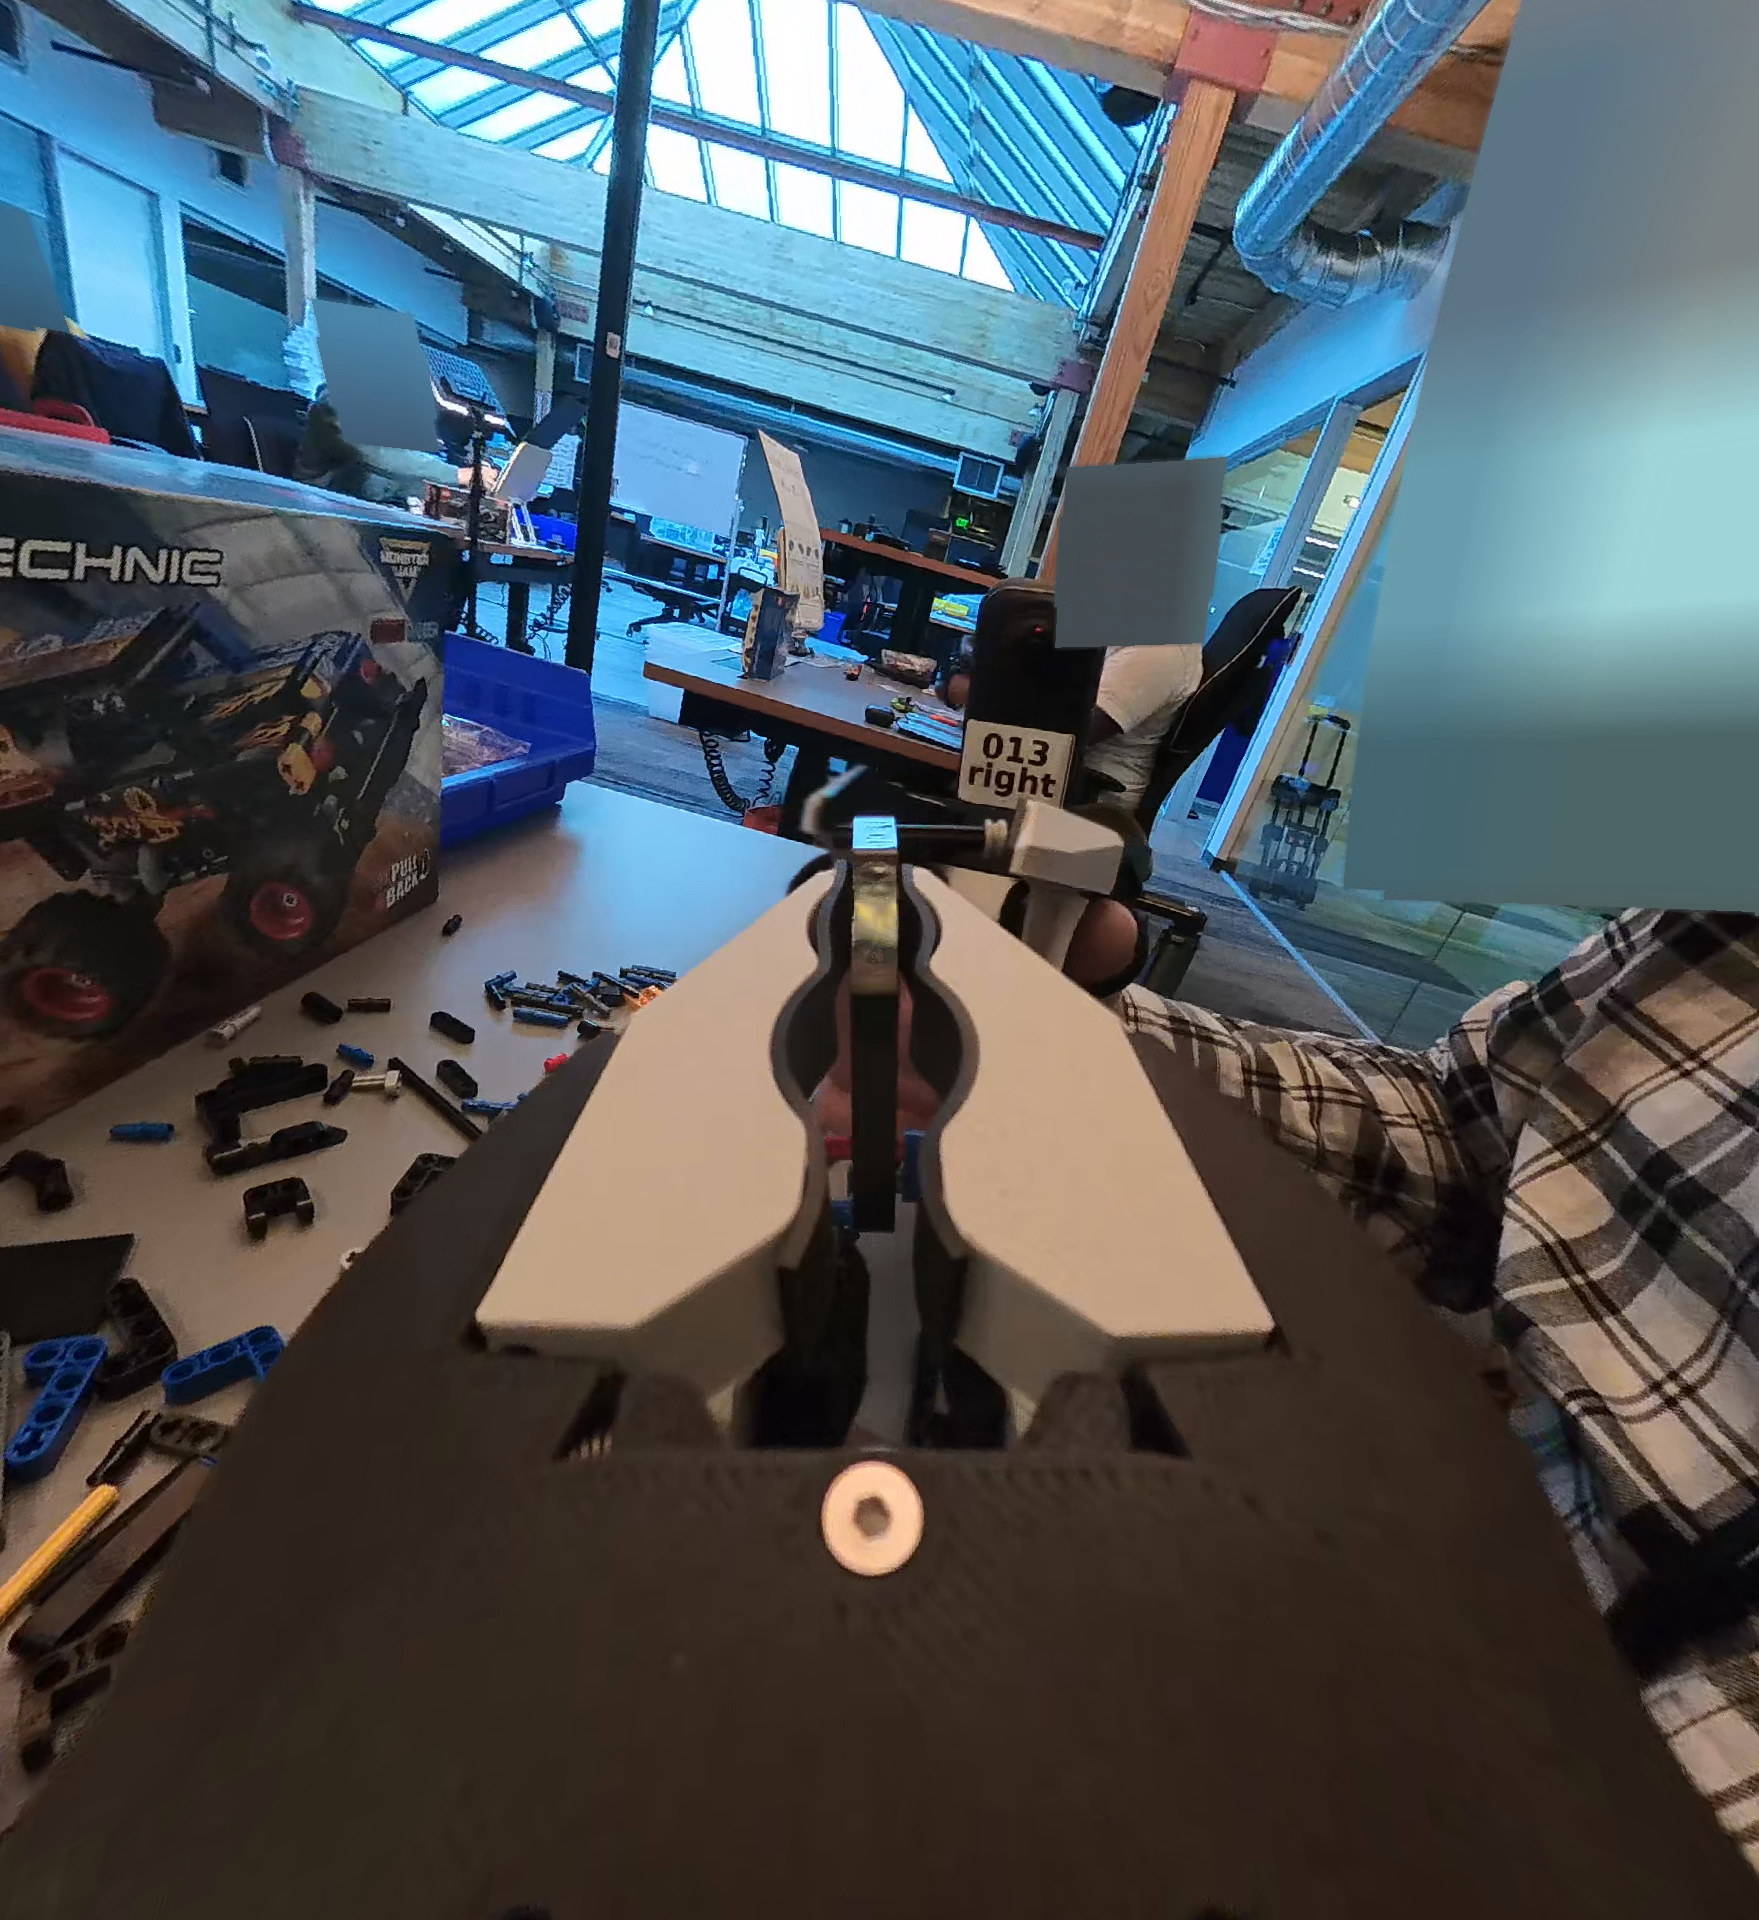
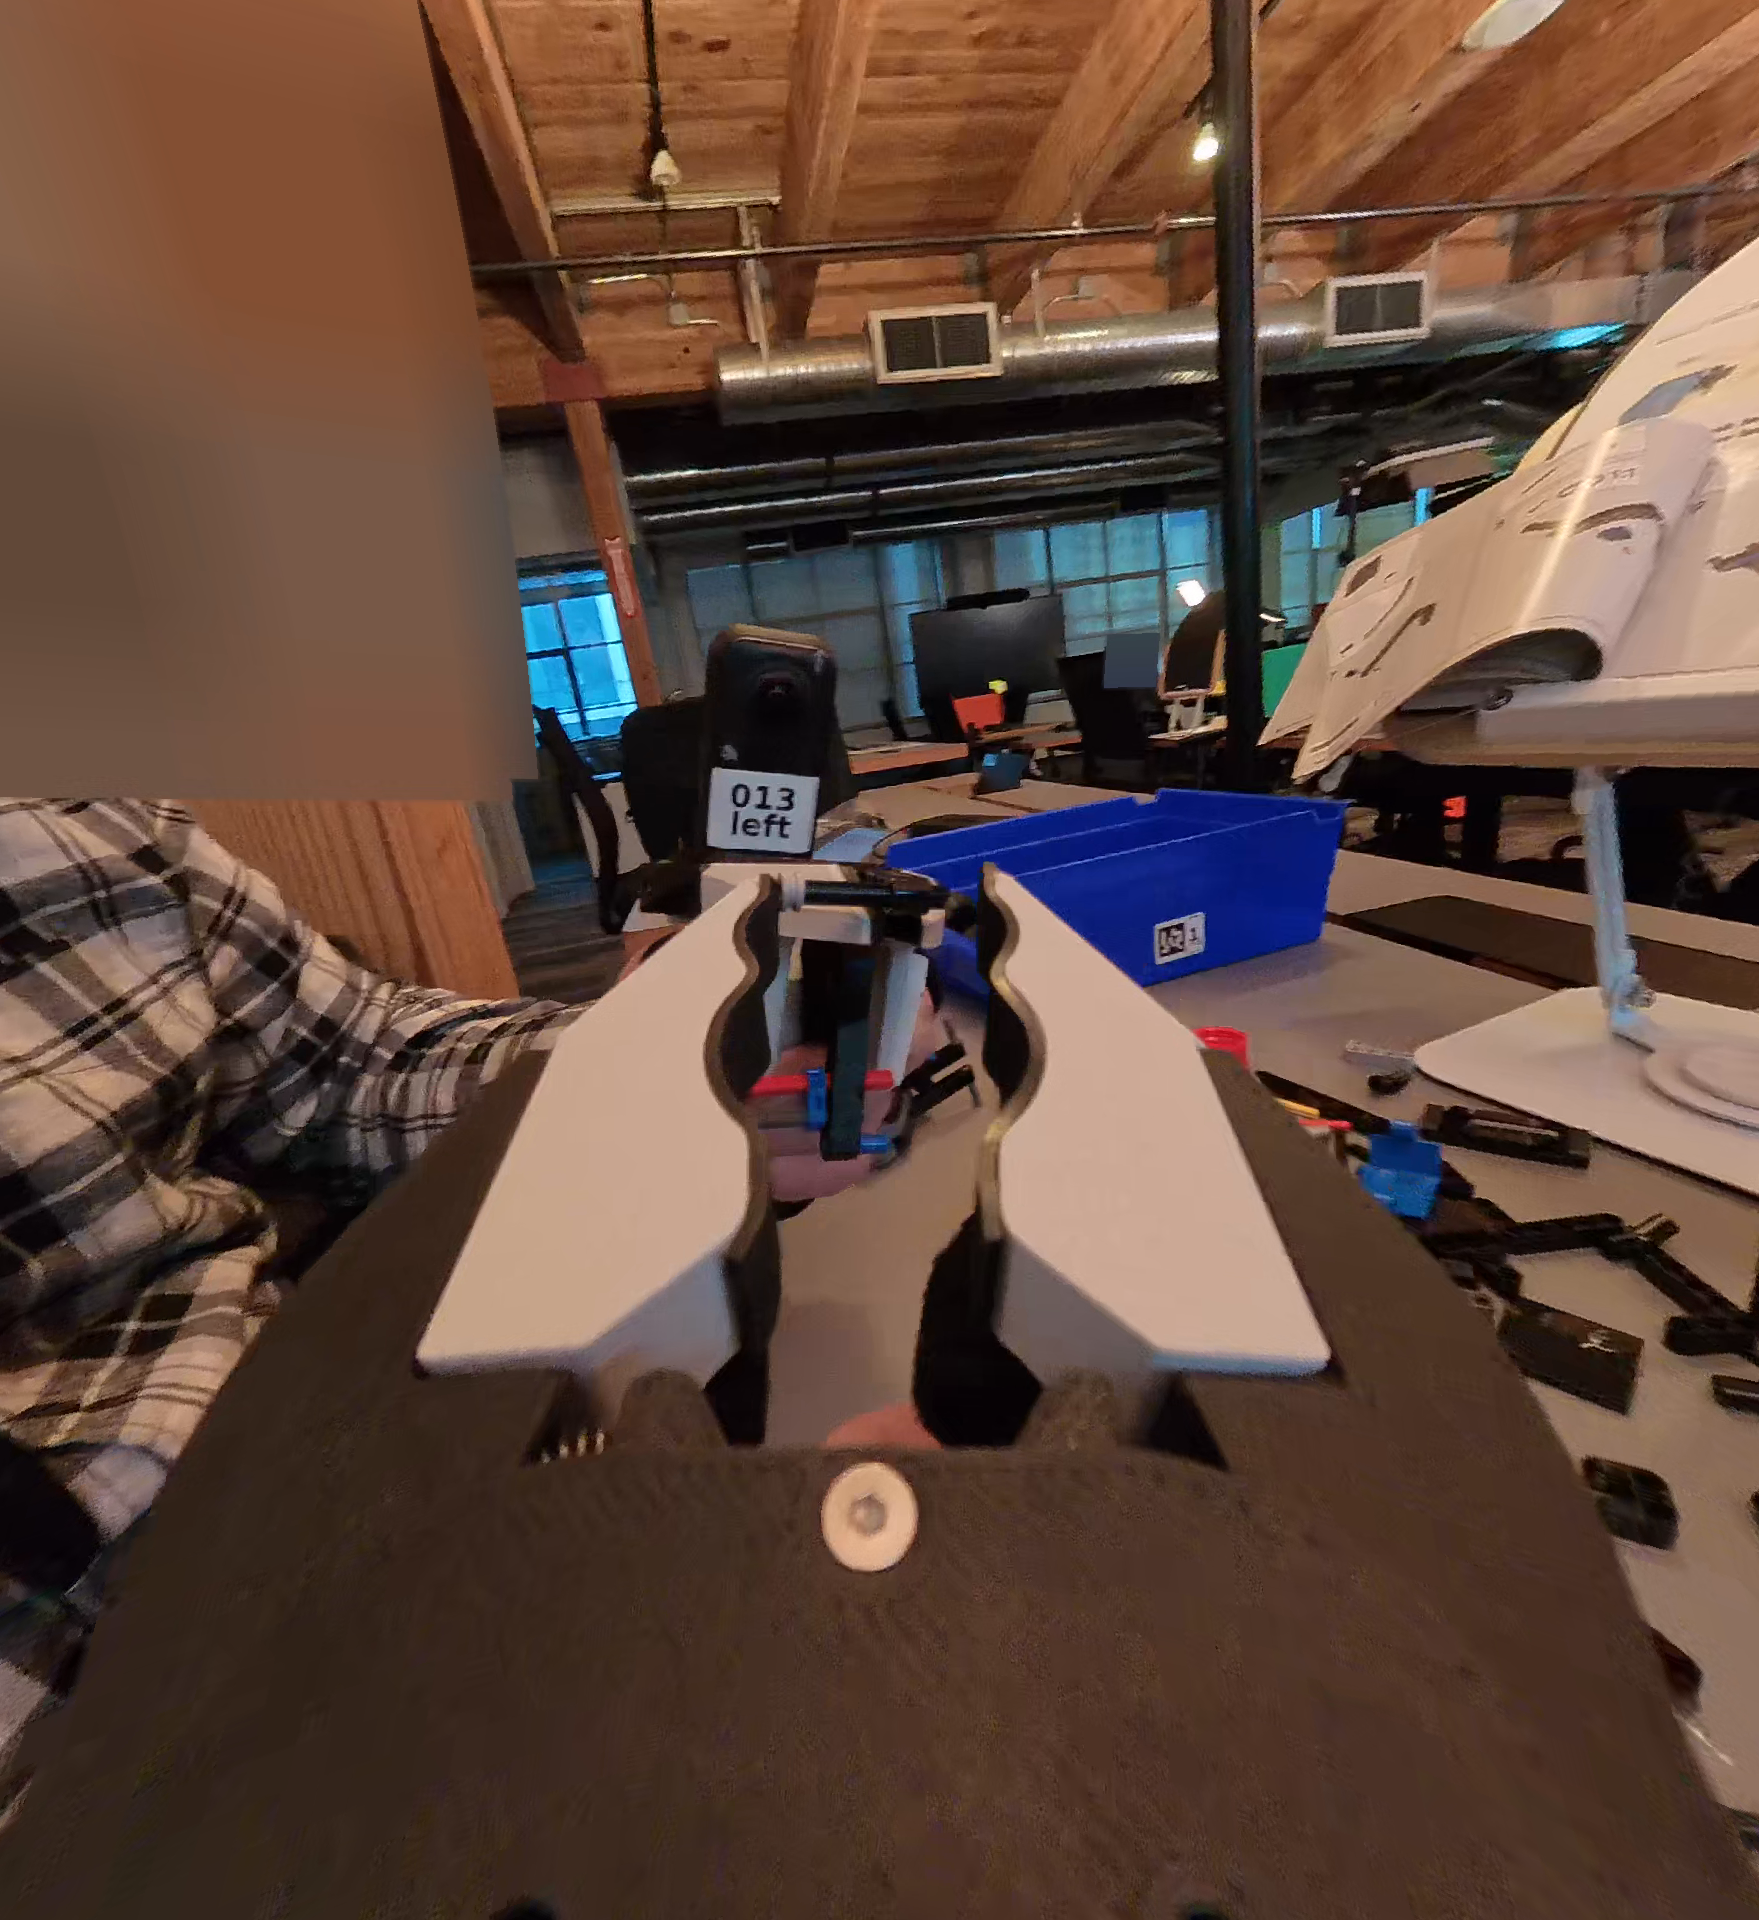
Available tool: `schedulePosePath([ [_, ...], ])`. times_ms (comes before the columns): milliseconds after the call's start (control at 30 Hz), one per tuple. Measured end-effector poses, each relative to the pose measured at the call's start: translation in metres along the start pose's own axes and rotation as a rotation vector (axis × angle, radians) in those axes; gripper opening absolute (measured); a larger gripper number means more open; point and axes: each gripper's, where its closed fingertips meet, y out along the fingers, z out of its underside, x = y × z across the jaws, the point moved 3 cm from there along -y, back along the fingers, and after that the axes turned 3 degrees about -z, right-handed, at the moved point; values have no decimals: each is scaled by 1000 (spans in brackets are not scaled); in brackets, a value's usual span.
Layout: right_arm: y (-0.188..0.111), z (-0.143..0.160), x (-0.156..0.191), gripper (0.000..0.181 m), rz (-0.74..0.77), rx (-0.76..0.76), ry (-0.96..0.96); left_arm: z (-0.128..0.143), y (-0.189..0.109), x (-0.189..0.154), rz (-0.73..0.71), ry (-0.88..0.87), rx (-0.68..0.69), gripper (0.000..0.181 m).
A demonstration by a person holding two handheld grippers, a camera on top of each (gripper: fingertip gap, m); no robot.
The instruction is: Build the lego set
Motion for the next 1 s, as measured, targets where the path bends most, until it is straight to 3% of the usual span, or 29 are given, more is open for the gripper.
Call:
schedulePosePath([
  [67,0,0,2,29,-12,2,-2,0,-1,-1,4,7,1,5],
  [600,-1,-4,11,29,-77,-24,34,-2,0,-13,-11,185,12,6],
  [1000,-1,-5,16,30,-153,-38,92,-3,-3,-16,77,137,2,5],
])
